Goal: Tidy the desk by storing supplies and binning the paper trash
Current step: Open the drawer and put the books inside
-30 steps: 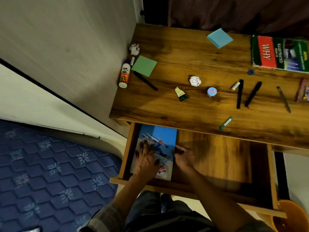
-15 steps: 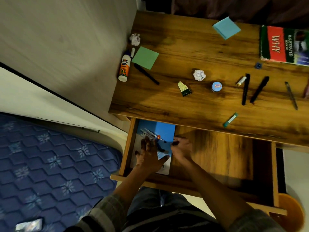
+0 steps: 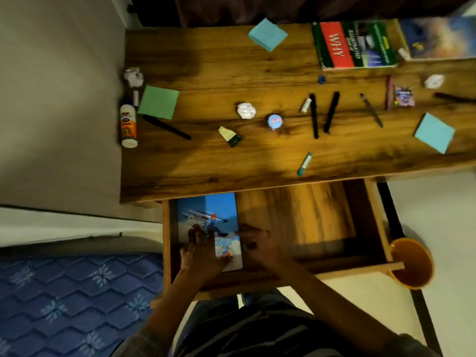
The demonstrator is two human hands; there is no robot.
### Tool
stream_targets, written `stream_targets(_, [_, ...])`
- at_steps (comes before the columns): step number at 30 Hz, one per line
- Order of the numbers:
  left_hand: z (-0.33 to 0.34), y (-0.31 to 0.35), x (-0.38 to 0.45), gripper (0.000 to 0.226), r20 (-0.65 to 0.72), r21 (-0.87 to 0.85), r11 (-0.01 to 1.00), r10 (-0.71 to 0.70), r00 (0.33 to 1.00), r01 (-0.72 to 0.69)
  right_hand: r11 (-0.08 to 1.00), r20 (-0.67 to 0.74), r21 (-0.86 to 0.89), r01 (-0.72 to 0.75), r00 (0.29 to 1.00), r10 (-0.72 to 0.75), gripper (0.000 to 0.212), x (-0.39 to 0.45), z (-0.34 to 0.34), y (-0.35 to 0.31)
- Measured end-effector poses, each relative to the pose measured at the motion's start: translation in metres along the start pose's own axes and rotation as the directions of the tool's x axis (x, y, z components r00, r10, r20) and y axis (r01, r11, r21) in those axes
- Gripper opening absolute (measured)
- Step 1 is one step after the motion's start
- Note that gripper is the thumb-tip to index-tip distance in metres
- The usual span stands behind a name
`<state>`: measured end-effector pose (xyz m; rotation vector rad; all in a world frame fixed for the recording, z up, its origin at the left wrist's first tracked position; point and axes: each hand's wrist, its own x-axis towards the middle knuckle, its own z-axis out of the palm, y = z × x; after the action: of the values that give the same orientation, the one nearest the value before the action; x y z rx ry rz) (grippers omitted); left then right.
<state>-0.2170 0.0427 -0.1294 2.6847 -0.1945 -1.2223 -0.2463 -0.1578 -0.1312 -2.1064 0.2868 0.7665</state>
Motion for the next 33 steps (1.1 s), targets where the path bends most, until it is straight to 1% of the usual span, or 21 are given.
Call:
stream_targets(3, [-0.005, 0.01, 0.0, 0.076, -0.097, 0.025, 0.997, 0.069, 0.993, -0.067, 0.995, -0.113, 0.103, 0.015, 0.994, -0.003, 0.052, -0.023, 0.004, 0.008])
stream_targets(5, [-0.003, 0.019, 0.002, 0.075, -0.133, 0.039, 0.992, 0.126, 0.983, -0.122, 0.988, -0.183, 0.152, -0.013, 0.982, 0.041, 0.051, -0.037, 0.004, 0.012])
stream_targets(7, [0.001, 0.028, 0.004, 0.078, -0.155, 0.007, 0.986, 0.163, 0.974, -0.164, 0.982, -0.25, 0.189, -0.03, 0.965, 0.077, 0.05, -0.049, 0.007, 0.017])
stream_targets(10, [0.006, 0.048, 0.003, 0.075, -0.14, -0.045, 0.97, 0.231, 0.963, -0.24, 0.967, -0.338, 0.244, -0.067, 0.929, 0.149, 0.056, -0.071, 0.004, 0.025])
stream_targets(14, [0.008, 0.081, -0.012, 0.066, -0.166, -0.07, 0.933, 0.337, 0.927, -0.352, 0.967, -0.461, 0.255, -0.025, 0.875, 0.145, 0.05, -0.108, -0.02, 0.042])
stream_targets(17, [0.004, 0.114, -0.031, 0.057, -0.197, -0.039, 0.915, 0.387, 0.901, -0.402, 0.954, -0.583, 0.293, 0.058, 0.802, 0.13, 0.041, -0.138, -0.04, 0.061])
stream_targets(18, [0.006, 0.125, -0.04, 0.057, -0.214, -0.032, 0.901, 0.417, 0.884, -0.433, 0.945, -0.621, 0.319, 0.073, 0.769, 0.15, 0.036, -0.151, -0.045, 0.065])
stream_targets(19, [0.008, 0.137, -0.051, 0.061, -0.223, -0.035, 0.888, 0.44, 0.87, -0.459, 0.935, -0.665, 0.341, 0.098, 0.728, 0.166, 0.038, -0.163, -0.048, 0.073])
stream_targets(21, [0.013, 0.159, -0.076, 0.073, -0.215, -0.095, 0.87, 0.457, 0.863, -0.484, 0.921, -0.708, 0.373, 0.111, 0.676, 0.205, 0.057, -0.191, -0.055, 0.085])
stream_targets(23, [0.019, 0.178, -0.101, 0.08, -0.173, -0.198, 0.857, 0.447, 0.878, -0.476, 0.917, -0.735, 0.383, 0.114, 0.639, 0.227, 0.069, -0.216, -0.06, 0.095])
stream_targets(26, [0.037, 0.21, -0.135, 0.079, -0.189, -0.225, 0.839, 0.461, 0.867, -0.495, 0.894, -0.769, 0.421, 0.155, 0.583, 0.261, 0.071, -0.26, -0.063, 0.115])
stream_targets(29, [0.052, 0.238, -0.16, 0.073, -0.24, -0.232, 0.801, 0.502, 0.831, -0.552, 0.883, -0.8, 0.429, 0.19, 0.534, 0.274, 0.069, -0.296, -0.069, 0.126])
stream_targets(33, [0.066, 0.279, -0.184, 0.076, -0.306, -0.264, 0.75, 0.532, 0.79, -0.607, 0.873, -0.812, 0.439, 0.212, 0.508, 0.285, 0.067, -0.335, -0.086, 0.143])
